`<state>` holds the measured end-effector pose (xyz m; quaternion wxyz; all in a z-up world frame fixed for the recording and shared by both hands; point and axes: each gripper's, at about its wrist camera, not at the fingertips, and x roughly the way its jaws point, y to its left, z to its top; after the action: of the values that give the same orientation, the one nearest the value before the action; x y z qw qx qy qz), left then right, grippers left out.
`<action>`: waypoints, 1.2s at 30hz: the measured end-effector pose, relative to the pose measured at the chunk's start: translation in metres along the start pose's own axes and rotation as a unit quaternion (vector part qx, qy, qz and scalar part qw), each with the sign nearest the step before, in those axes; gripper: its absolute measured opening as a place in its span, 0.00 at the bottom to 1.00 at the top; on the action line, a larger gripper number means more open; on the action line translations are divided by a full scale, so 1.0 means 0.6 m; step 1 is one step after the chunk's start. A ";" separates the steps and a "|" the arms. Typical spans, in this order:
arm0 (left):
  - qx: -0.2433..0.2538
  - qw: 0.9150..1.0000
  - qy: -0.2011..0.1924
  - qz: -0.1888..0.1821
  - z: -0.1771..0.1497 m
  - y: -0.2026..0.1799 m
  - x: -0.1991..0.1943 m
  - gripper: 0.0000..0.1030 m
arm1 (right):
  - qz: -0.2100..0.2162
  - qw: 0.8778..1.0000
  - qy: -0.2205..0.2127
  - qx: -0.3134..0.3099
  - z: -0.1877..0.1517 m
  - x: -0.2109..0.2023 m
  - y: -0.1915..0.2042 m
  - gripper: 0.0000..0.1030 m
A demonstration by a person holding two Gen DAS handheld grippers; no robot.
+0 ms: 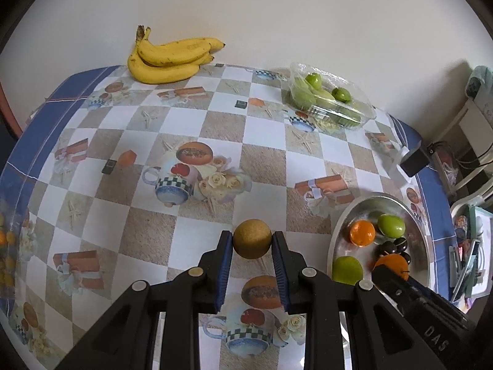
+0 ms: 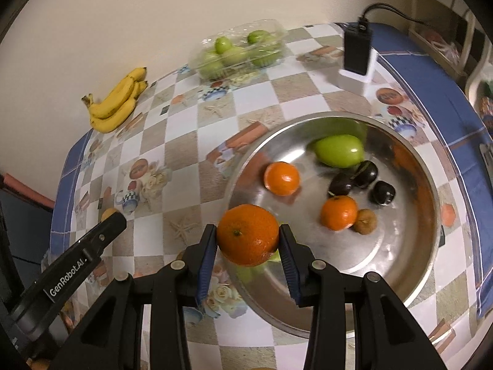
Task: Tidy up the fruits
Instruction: 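Carry the yellow fruit with the left gripper while the right carries the orange over the bowl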
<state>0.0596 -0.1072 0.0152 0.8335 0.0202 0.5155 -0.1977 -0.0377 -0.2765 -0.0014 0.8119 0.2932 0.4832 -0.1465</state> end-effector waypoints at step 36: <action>0.162 0.980 0.105 -0.049 -0.108 -0.220 0.085 0.27 | -0.082 0.993 0.049 0.071 0.001 0.011 -0.155 0.41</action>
<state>-0.0218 -0.2289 -0.0370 0.7495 0.1500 0.5620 -0.3160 -0.0823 -0.3496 -0.0381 0.7497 0.3160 0.5333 -0.2317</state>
